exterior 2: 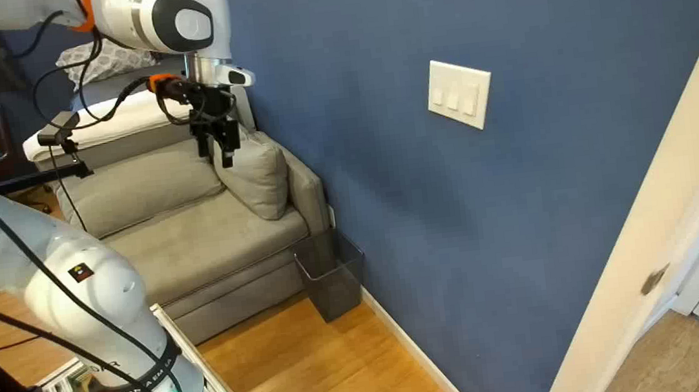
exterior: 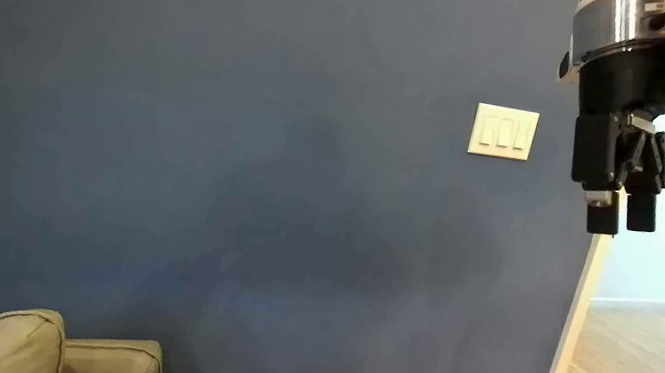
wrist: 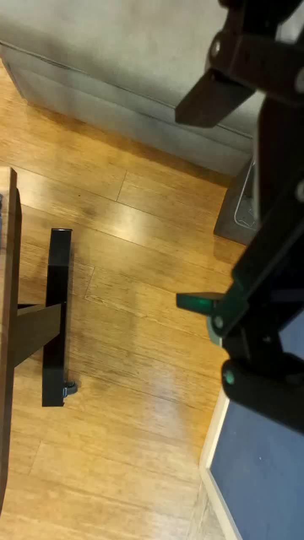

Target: Flip the middle light switch on the wall

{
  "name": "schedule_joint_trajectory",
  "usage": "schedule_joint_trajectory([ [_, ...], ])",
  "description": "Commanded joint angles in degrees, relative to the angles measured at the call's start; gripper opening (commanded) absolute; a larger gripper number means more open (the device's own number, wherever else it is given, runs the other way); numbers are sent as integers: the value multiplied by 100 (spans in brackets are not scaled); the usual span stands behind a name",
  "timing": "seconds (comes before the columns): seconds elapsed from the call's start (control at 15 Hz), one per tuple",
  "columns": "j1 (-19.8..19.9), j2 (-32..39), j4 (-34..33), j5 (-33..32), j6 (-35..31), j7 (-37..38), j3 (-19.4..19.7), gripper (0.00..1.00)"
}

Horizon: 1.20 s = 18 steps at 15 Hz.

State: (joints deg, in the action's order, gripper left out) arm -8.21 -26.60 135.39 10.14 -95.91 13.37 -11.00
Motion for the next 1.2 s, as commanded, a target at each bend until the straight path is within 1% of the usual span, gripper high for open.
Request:
schedule_joint_trajectory([
  [0.0, 13, 1, -7, 2, 9, -5, -9, 100],
  [0.53, 13, 2, -7, 2, 9, -5, -9, 100],
  [0.67, 222, 3, -11, -304, -78, 202, 29, 100],
  [0.8, 481, -24, 9, -760, -159, 326, 127, 100],
  [1.0, 868, 25, -49, -1217, -563, 236, 458, 100],
  [1.07, 1037, 140, -169, -1430, -720, 272, 553, 100],
  [1.13, 1139, 242, -295, -1504, -818, 225, 673, 100],
])
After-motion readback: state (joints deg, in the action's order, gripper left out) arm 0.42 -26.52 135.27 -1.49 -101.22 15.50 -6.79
